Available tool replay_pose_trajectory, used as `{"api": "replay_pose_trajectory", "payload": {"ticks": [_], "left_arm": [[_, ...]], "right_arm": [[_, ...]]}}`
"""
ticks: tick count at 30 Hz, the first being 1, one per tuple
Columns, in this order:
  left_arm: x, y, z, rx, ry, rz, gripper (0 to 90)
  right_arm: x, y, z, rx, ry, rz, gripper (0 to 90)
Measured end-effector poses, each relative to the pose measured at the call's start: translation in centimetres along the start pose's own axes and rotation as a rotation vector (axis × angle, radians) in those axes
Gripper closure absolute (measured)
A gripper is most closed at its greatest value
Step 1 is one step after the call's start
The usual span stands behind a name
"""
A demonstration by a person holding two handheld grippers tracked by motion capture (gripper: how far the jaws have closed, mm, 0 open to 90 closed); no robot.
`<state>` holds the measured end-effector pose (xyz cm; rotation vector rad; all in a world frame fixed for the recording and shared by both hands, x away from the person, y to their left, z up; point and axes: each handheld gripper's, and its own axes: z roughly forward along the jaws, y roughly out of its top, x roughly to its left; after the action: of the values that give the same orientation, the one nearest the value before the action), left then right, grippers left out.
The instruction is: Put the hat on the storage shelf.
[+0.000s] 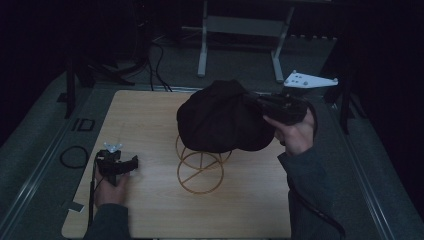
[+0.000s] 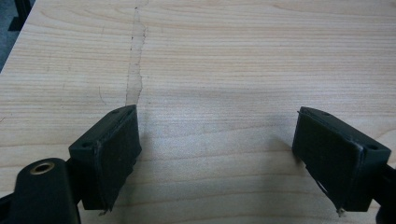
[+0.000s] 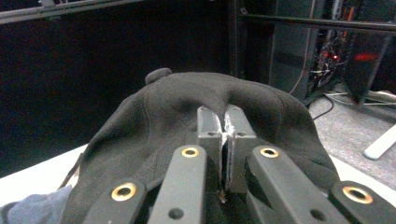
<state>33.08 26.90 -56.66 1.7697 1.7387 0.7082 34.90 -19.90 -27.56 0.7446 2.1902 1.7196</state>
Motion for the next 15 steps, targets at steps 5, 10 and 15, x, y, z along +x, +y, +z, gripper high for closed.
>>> {"api": "replay_pose_trajectory", "payload": {"ticks": [5, 10, 15], "left_arm": [[0.0, 0.0, 0.0, -0.001, 0.000, -0.001, 14.7], [0.0, 0.0, 0.0, 0.000, 0.000, 0.001, 14.7], [0.0, 0.0, 0.0, 0.001, 0.000, 0.001, 14.7]], "right_arm": [[0.5, -0.3, 0.9, 0.018, 0.020, -0.011, 87.2], [1.0, -1.0, 2.1, 0.061, 0.049, -0.030, 87.2], [1.2, -1.7, 2.9, 0.088, 0.067, -0.037, 87.1]]}}
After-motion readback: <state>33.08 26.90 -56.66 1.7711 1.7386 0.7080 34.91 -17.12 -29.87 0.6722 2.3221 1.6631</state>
